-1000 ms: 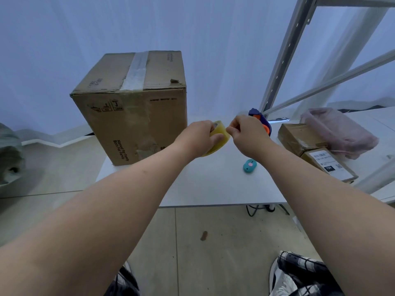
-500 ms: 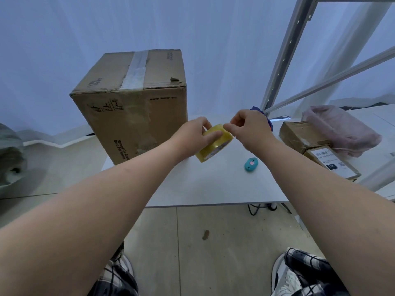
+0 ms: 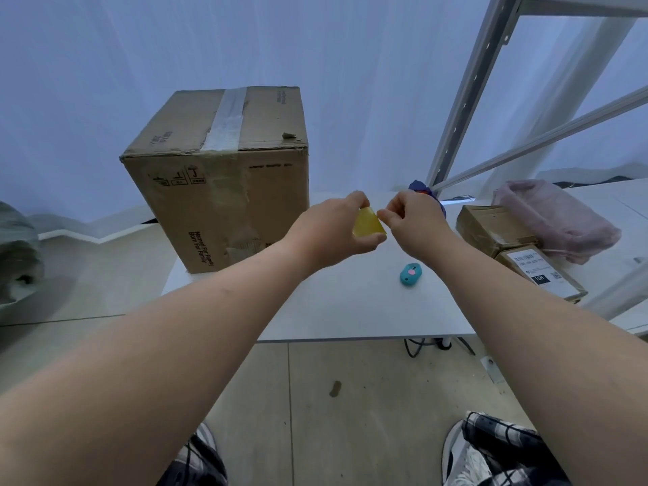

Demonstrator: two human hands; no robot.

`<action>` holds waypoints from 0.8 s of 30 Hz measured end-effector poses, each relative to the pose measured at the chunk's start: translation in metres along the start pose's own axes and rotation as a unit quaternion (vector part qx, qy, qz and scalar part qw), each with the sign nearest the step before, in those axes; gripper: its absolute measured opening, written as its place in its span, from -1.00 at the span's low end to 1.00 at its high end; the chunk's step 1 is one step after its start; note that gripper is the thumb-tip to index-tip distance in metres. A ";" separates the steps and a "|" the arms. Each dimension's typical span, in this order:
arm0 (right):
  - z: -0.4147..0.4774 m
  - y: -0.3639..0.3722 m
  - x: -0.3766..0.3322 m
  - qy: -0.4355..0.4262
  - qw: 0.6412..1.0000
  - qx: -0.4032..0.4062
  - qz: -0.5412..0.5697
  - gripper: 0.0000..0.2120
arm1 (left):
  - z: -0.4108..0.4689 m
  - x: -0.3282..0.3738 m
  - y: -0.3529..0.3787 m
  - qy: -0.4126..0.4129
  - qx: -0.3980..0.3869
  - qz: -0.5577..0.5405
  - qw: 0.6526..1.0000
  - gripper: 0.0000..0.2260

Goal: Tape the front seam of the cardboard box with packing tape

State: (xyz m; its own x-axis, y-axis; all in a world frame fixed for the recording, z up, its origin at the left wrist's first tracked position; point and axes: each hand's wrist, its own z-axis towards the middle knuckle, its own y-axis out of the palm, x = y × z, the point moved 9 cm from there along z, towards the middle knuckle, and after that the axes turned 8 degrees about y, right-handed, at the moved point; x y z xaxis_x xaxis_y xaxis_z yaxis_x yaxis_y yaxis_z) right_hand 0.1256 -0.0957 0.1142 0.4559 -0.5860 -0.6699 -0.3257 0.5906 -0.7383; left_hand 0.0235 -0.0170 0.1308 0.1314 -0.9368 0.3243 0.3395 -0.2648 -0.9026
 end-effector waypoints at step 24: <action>-0.011 -0.024 -0.017 0.024 0.980 0.009 0.196 -0.82 | -0.019 -0.040 0.025 -0.180 -0.063 -0.299 0.935 -0.69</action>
State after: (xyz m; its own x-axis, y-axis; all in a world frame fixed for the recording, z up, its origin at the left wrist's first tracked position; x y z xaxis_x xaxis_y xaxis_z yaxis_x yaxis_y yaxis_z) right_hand 0.1167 -0.1058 0.1423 0.2598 -0.3374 -0.9048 -0.4536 0.7845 -0.4228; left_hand 0.0094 0.0089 0.0896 0.2658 -0.4814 0.8352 0.3428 -0.7626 -0.5486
